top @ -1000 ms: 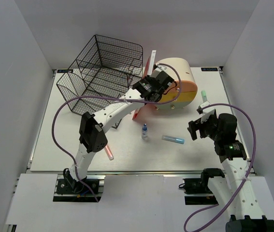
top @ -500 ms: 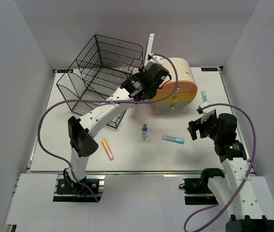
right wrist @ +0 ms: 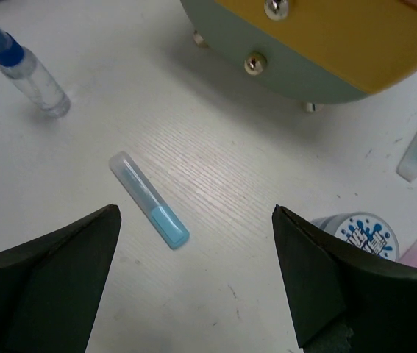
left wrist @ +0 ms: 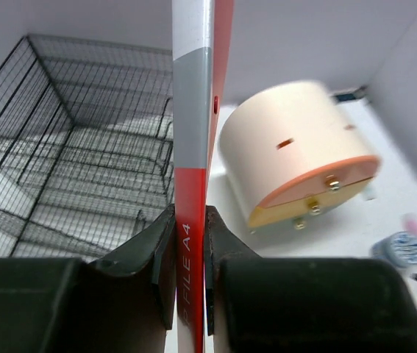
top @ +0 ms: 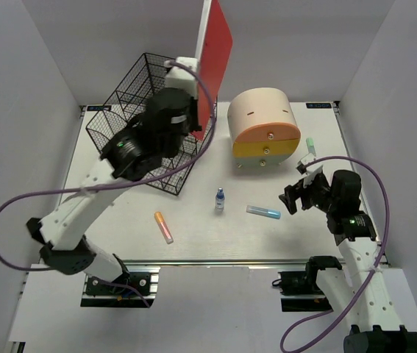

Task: Organize the desk

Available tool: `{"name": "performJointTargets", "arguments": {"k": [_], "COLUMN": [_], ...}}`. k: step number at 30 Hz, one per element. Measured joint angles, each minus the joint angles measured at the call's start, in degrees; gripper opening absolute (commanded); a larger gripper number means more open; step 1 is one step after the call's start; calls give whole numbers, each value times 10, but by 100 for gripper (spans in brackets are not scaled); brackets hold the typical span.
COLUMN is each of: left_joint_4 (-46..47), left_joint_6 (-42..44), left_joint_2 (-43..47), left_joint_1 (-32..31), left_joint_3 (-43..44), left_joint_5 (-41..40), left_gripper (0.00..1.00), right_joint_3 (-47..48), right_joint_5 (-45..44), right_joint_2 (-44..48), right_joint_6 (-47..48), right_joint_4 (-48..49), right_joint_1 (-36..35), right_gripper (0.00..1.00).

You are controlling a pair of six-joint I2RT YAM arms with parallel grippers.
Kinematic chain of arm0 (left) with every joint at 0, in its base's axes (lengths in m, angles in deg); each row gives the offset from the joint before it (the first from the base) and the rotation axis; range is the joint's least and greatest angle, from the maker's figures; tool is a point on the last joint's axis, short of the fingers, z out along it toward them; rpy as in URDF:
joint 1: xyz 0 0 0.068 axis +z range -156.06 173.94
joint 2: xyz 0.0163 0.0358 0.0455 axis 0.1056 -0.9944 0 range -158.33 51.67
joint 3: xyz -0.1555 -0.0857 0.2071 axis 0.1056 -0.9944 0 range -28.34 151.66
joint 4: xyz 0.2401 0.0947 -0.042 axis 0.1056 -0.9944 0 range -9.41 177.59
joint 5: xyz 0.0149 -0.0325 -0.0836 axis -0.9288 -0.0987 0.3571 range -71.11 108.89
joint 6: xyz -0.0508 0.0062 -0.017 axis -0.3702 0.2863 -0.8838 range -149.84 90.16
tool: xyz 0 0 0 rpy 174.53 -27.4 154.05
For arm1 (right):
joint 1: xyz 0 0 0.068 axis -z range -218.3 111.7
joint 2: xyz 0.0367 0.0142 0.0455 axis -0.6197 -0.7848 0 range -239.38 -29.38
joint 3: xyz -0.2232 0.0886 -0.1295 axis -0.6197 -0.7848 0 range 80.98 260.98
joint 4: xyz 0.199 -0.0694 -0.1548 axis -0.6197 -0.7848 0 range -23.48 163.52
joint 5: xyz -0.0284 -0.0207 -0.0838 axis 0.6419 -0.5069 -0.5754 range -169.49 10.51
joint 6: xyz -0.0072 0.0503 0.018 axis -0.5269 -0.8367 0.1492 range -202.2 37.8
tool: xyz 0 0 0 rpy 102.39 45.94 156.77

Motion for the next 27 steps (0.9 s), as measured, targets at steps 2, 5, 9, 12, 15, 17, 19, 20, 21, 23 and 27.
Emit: {"name": "performJointTargets", "arguments": {"k": [2, 5, 9, 12, 15, 17, 19, 20, 21, 23, 27], "left_joint_4": [19, 54, 92, 112, 127, 134, 140, 143, 148, 156, 182], "left_joint_6": [0, 1, -4, -18, -34, -47, -59, -64, -70, -82, -106], "left_joint_2": [39, 91, 144, 167, 186, 200, 212, 216, 220, 227, 241], "left_joint_1": [1, 6, 9, 9, 9, 9, 9, 9, 9, 9, 9], "left_joint_3": [-17, -47, -94, -131, -166, -189, -203, -207, -210, -211, -215], "left_joint_5": [21, 76, 160, 216, 260, 286, 307, 315, 323, 340, 367], "left_gripper": [0, 0, 0, 0, 0, 0, 0, 0, 0, 0, 0], "right_joint_3": [21, 80, 184, 253, 274, 274, 275, 276, 278, 282, 284], "right_joint_5": [22, 78, 176, 253, 312, 342, 364, 373, 381, 392, 402], "right_joint_2": [-8, -36, -106, -164, -189, -188, -184, -182, -179, -172, -159], "right_joint_6": [-6, -37, -123, -204, -294, -351, -398, -414, -431, -454, -480], "right_joint_4": [1, 11, 55, 103, 175, 221, 266, 282, 296, 318, 345], "right_joint_1": [0, 0, -1, 0, 0, 0, 1, 1, 1, 1, 1], "right_gripper": [89, 89, 89, 89, 89, 89, 89, 89, 89, 89, 89]}}
